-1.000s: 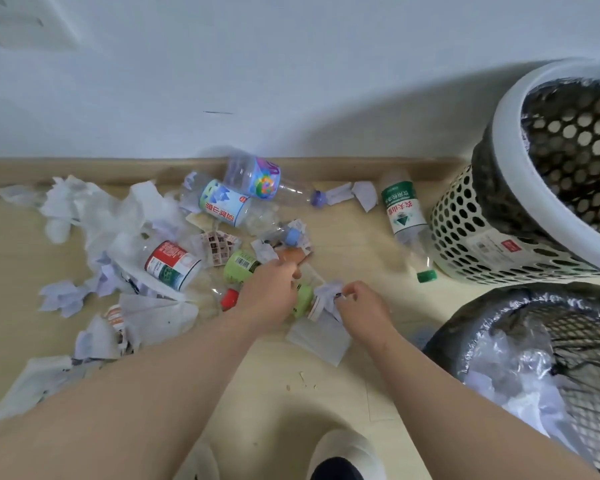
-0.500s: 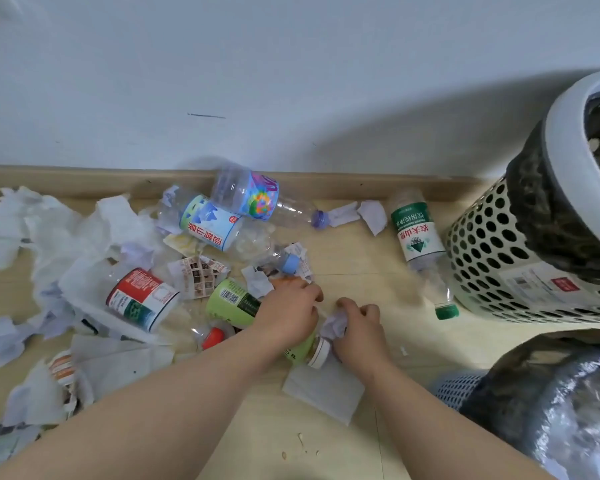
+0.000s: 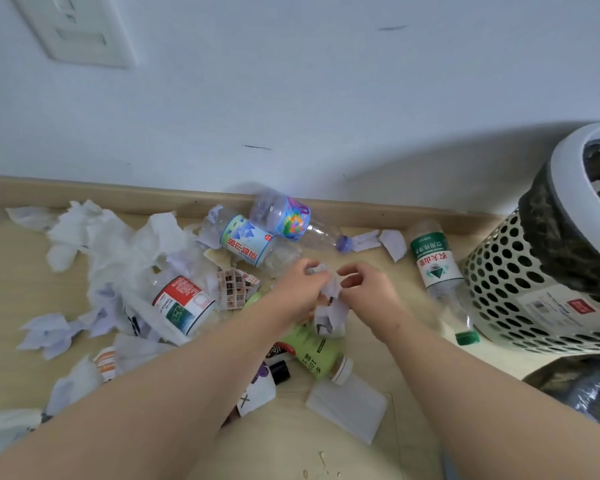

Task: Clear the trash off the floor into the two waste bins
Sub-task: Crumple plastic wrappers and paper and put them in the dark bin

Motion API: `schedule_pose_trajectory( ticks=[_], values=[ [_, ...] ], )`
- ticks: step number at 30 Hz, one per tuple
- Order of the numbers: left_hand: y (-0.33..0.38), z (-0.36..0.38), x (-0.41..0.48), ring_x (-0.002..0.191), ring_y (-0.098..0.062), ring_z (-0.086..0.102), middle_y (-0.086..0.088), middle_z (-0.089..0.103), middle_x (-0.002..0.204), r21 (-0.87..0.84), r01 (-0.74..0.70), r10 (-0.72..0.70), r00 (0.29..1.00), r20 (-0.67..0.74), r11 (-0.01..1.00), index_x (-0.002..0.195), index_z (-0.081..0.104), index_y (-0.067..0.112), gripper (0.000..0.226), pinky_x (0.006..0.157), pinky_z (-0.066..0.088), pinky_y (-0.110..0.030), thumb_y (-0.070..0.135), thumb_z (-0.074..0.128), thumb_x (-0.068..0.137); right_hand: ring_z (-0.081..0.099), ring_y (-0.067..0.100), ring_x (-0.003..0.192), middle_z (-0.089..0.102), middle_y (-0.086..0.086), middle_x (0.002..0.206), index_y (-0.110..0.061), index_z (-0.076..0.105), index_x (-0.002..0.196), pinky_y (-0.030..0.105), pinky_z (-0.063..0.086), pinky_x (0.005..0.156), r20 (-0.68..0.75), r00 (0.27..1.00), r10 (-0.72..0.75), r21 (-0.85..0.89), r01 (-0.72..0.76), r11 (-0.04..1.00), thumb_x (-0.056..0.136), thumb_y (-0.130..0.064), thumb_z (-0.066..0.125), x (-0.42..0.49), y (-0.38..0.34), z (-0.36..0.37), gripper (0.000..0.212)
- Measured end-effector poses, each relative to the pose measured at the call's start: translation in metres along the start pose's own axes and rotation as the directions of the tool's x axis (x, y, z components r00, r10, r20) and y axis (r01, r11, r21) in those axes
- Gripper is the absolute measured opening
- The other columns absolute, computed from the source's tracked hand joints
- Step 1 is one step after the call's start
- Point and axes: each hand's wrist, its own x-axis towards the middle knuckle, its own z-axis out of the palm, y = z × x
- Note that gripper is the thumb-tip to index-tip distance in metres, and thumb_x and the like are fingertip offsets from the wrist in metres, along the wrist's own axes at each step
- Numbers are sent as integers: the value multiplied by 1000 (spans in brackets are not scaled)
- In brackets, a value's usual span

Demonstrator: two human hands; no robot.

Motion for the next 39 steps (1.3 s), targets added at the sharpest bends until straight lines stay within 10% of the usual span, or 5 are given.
schedule_pose_trajectory(
  ticks=[4, 12, 22, 30, 39],
  values=[
    [-3, -2, -4, 66, -13, 51, -6, 57, 90, -142, 84, -88, 996, -27, 986, 130, 44, 16, 37, 62, 43, -24, 11, 49, 93, 51, 9, 66, 55, -5, 74, -16, 61, 95, 21, 43, 62, 44, 998, -46, 127, 41, 991, 82, 4, 54, -13, -13, 13, 25],
    [-15, -9, -17, 93, -12, 53, -2, 55, 113, 319, -86, 51, 992, 118, 944, 128, 52, 19, 36, 72, 43, -22, 26, 54, 92, 55, 18, 71, 58, 1, 75, -15, 61, 98, 31, 51, 70, -150, 951, 269, 523, -155, 838, 84, 2, 59, -9, 11, 15, 22],
    [-20, -15, -13, 75, -8, 54, 5, 55, 93, 364, -100, 32, 982, 189, 926, 118, 54, 21, 34, 60, 46, -20, 6, 55, 88, 60, 17, 70, 60, 3, 80, -21, 59, 84, 35, 55, 76, -104, 971, 215, 585, -115, 803, 90, -14, 61, -6, 12, 15, 9],
    [-20, -27, 2, 65, -13, 50, -4, 58, 95, 374, -43, 84, 992, -95, 926, 68, 63, 16, 41, 48, 39, -20, -7, 34, 88, 31, 29, 129, 24, 4, 147, -33, 39, 138, 35, 34, 102, 9, 1000, -11, -335, 13, 942, 87, -16, 54, 2, 46, 22, 56],
    [-21, -20, 7, 71, -10, 53, 9, 56, 68, 383, -48, 93, 990, -101, 922, 76, 66, 15, 20, 62, 38, -21, 29, 60, 87, 44, 28, 111, 45, 9, 121, -12, 58, 110, 32, 43, 86, -39, 999, -2, -419, -14, 908, 87, -16, 57, 7, 62, 27, 24]
  ],
)
